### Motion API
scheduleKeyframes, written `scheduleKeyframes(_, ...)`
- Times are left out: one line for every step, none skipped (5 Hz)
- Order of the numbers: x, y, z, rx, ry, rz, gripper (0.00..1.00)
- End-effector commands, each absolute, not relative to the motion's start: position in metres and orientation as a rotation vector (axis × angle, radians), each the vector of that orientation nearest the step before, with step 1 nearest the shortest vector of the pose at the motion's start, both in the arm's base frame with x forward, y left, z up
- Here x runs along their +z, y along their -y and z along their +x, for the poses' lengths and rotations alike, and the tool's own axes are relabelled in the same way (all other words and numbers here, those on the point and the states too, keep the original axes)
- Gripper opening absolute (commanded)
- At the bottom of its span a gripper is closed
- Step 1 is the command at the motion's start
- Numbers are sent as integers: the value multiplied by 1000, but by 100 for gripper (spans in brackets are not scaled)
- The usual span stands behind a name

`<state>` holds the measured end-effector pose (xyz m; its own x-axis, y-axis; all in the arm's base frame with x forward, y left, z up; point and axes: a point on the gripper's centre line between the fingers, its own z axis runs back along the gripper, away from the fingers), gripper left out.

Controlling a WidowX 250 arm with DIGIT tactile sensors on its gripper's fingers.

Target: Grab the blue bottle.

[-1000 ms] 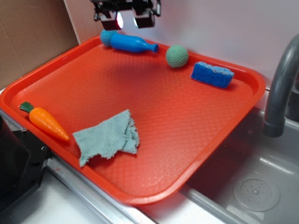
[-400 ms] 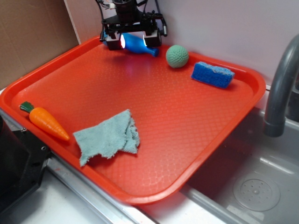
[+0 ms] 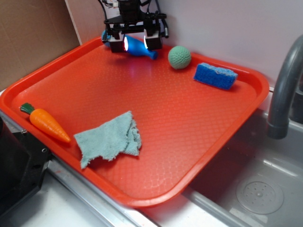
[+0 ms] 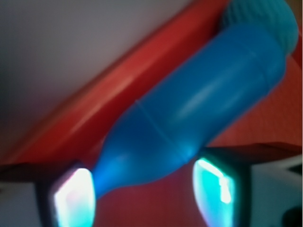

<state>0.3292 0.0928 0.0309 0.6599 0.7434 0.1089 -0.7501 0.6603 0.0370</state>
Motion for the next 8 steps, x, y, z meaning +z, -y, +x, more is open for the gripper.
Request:
scheduleKeyframes(74, -98, 266, 901, -47, -17, 0)
scheduleKeyframes(98, -84, 249, 872, -26, -4, 0)
scheduleKeyframes(120, -64, 237, 806, 13, 37, 0)
scheduleKeyframes(128, -53, 232, 783, 81, 45, 0)
scheduleKeyframes(122, -55, 218, 1036, 237, 86, 100)
scheduleKeyframes(124, -62, 190, 1286, 305, 108, 100)
scheduleKeyframes(124, -73, 168, 1543, 338, 77, 100)
scheduleKeyframes(109, -95, 177, 1562, 274, 30, 100)
